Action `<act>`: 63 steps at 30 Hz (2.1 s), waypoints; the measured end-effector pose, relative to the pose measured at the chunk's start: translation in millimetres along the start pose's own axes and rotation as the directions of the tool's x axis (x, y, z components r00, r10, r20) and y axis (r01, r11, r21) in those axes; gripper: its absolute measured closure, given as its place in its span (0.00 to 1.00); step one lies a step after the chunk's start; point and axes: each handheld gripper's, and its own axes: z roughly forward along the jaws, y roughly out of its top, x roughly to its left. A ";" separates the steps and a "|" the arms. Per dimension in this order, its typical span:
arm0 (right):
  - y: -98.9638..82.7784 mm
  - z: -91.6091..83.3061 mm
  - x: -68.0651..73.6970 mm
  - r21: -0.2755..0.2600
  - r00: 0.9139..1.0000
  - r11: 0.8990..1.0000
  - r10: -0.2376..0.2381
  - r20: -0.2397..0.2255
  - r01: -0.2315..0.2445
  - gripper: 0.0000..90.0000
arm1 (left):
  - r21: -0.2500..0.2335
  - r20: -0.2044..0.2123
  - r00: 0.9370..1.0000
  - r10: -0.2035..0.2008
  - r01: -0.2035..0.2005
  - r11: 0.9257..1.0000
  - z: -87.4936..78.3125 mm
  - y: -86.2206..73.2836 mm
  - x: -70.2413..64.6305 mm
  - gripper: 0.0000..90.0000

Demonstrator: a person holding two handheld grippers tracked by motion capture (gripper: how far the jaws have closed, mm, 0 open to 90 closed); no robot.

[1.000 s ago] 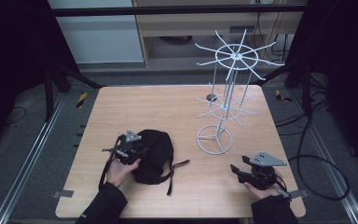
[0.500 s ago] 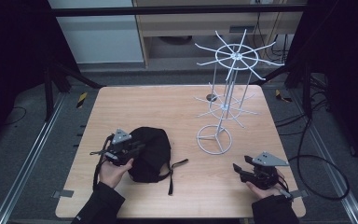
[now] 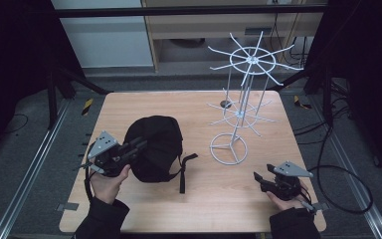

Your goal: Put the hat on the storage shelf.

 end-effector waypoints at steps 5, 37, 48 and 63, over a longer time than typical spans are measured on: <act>-1.2 -0.3 -3.5 -0.011 1.000 1.000 -0.002 0.024 0.003 0.43 | -0.083 0.031 0.999 -0.009 0.011 0.996 -6.1 18.0 -4.2 0.82; -3.0 3.3 -5.4 -0.007 0.999 1.000 -0.020 0.045 0.020 0.40 | -0.427 0.191 0.979 0.067 0.021 0.904 -17.0 128.6 -54.6 0.82; -3.3 4.7 -5.6 -0.005 0.999 0.999 -0.032 0.042 0.032 0.40 | -0.382 0.215 0.975 0.057 0.030 0.924 20.9 144.8 -64.8 0.82; -3.6 5.4 -4.9 0.003 0.998 0.999 -0.038 0.044 0.038 0.39 | -0.243 0.240 0.971 0.002 0.059 0.968 56.6 112.3 -50.2 0.81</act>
